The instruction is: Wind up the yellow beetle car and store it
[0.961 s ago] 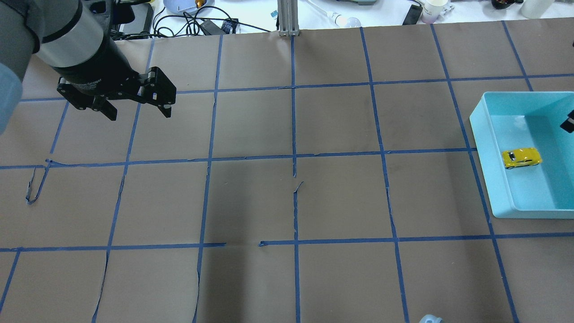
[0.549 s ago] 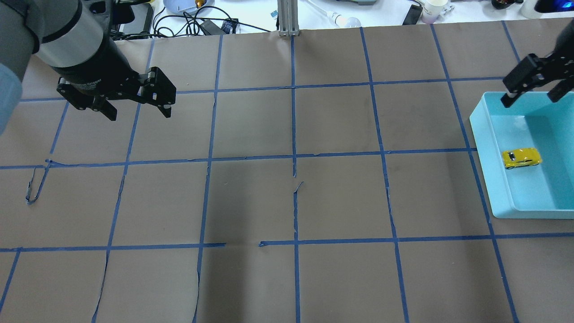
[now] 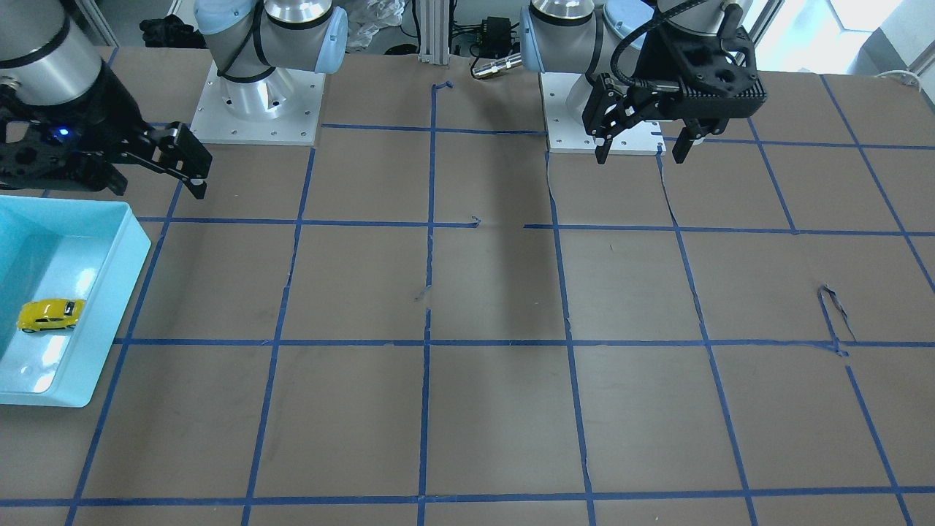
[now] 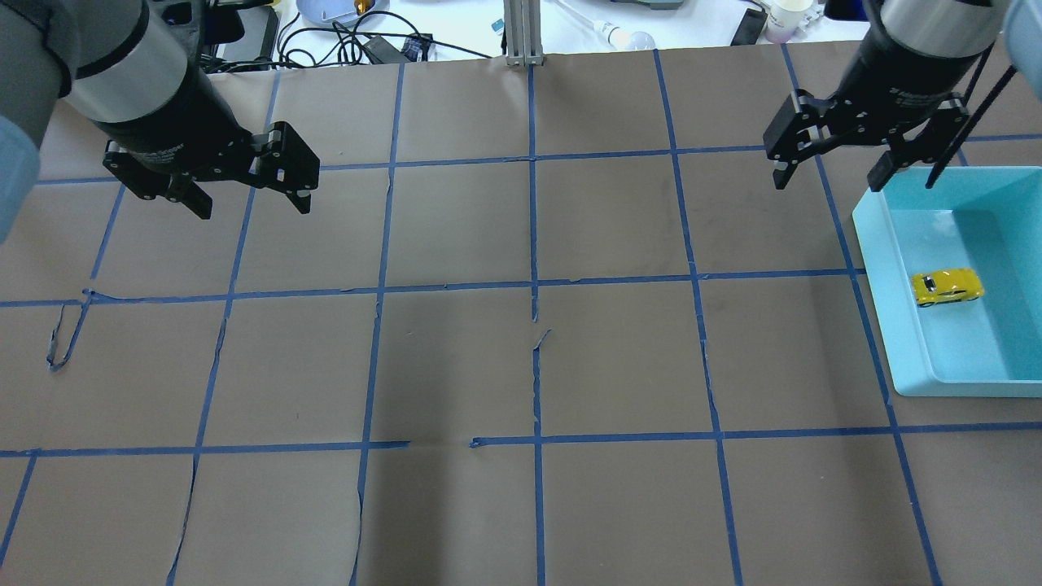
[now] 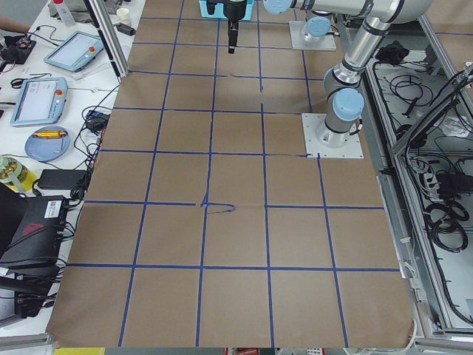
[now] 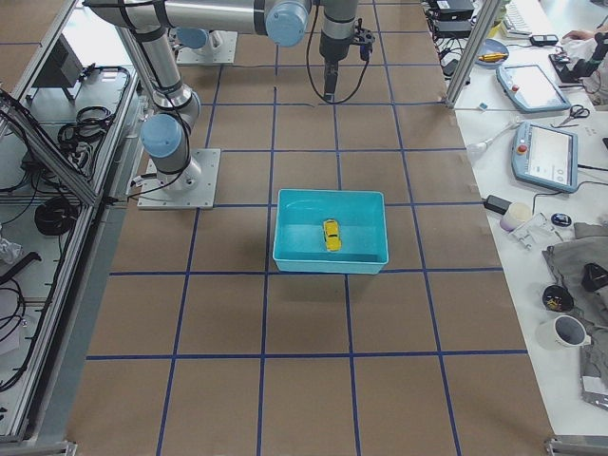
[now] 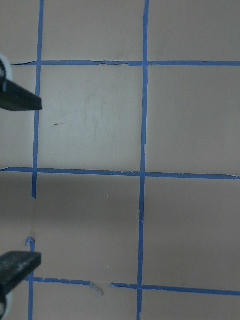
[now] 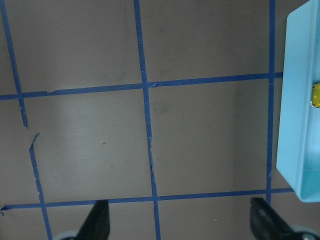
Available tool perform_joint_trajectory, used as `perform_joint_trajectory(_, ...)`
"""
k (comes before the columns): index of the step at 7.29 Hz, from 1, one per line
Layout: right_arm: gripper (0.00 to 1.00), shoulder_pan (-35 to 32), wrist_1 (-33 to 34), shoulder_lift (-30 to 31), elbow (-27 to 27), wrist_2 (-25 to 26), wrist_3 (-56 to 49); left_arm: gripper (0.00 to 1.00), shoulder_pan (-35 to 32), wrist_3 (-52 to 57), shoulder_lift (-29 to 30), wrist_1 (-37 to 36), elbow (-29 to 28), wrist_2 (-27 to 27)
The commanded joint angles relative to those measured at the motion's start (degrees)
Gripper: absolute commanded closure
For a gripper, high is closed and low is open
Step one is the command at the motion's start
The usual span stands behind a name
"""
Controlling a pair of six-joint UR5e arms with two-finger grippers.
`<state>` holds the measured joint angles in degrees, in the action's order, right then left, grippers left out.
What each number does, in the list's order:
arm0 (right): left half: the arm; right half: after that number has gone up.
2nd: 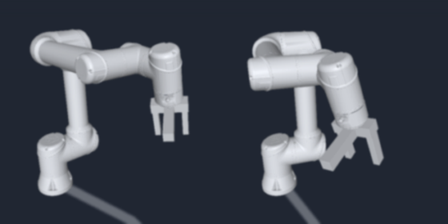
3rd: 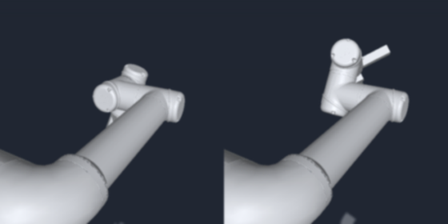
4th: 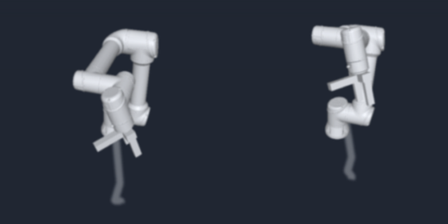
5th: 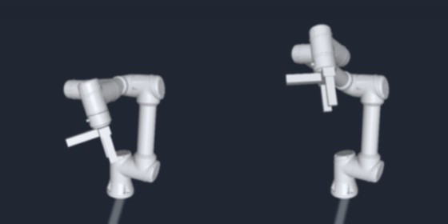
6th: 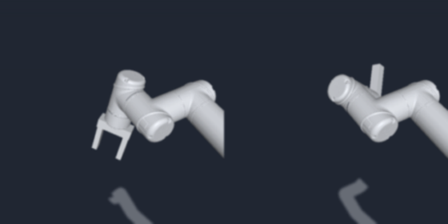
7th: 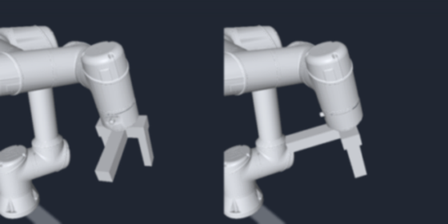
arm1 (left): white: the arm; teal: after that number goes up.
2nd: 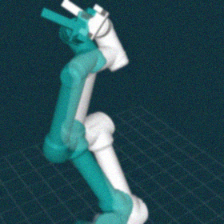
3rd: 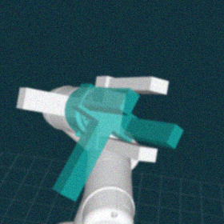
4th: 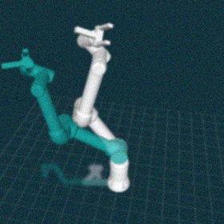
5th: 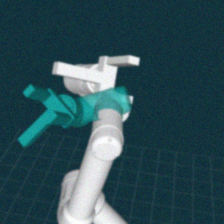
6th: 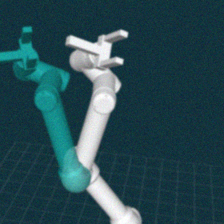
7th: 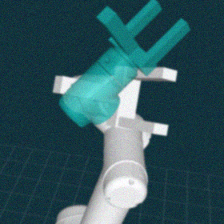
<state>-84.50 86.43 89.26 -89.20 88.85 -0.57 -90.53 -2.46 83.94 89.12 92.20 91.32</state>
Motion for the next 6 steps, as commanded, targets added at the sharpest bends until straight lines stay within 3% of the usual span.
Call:
perform_joint_trajectory(1, 0.00, -4.3, 2.7, -0.1, -0.7, 2.5, 4.9, 0.00, 0.0, 0.0, 0.0, 0.0, 0.0, 0.0)
perform_joint_trajectory(6, 0.00, -5.9, 3.5, -0.2, -1.3, 3.2, 5.5, 0.00, 0.0, 0.0, 0.0, 0.0, 0.0, 0.0)
